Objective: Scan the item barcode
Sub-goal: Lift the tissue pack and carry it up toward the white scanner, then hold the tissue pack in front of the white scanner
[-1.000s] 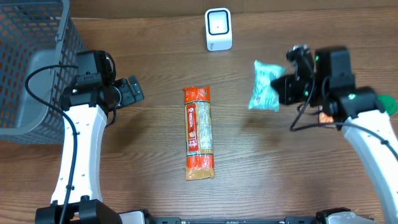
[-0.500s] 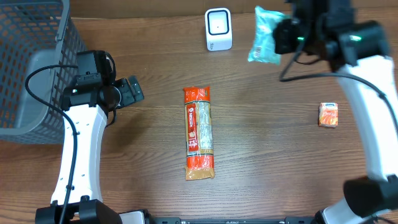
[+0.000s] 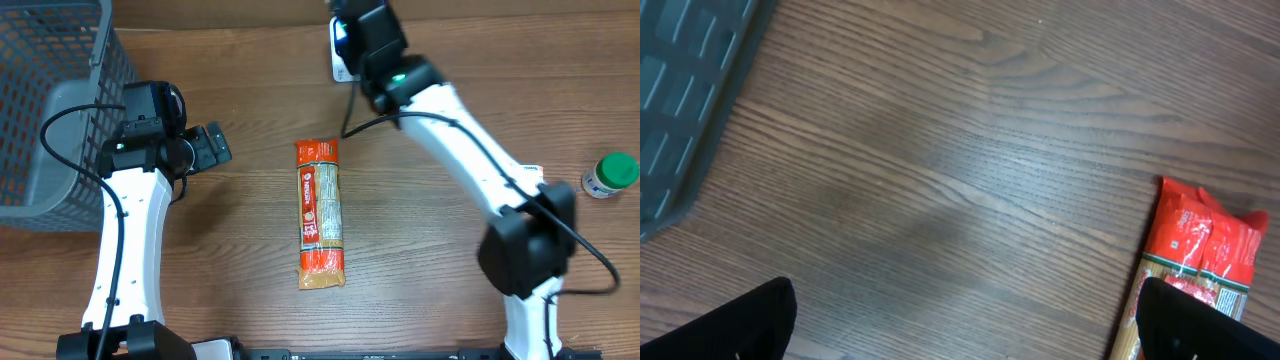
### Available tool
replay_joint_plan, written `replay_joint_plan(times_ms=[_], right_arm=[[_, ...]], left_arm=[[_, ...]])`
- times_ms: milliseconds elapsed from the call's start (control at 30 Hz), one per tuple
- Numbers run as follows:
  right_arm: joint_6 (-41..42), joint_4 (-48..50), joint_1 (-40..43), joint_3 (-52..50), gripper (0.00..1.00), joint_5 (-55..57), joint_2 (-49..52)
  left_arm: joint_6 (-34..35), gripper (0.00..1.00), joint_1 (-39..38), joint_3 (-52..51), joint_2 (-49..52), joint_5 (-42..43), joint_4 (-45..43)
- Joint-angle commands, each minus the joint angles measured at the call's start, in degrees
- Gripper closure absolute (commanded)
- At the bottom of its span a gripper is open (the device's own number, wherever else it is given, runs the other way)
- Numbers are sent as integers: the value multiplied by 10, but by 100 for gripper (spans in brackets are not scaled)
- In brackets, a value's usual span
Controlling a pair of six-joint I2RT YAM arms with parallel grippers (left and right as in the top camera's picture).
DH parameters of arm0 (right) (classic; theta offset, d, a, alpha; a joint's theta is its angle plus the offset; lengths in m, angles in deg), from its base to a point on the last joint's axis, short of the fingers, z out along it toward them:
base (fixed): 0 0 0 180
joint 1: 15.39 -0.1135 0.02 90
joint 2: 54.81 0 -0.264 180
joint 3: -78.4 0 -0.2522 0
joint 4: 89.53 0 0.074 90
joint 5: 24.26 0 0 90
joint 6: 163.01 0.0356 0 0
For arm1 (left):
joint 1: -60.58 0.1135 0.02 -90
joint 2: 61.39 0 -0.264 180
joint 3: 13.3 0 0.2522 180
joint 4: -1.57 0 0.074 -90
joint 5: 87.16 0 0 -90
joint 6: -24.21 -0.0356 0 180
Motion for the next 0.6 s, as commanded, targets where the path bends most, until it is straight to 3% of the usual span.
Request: replay_joint_plan(times_ms=[0,200,567], right_arm=[[-122,70,-10,13,96,130,40],[-205,261,-15,13,96,197,113],[-204,482,-19,13,96,210,160]], left_arm=[[-7,0,-1,3,0,2,0],[-7,0,-1,3,0,2,0],[-7,0,-1,3,0,2,0]])
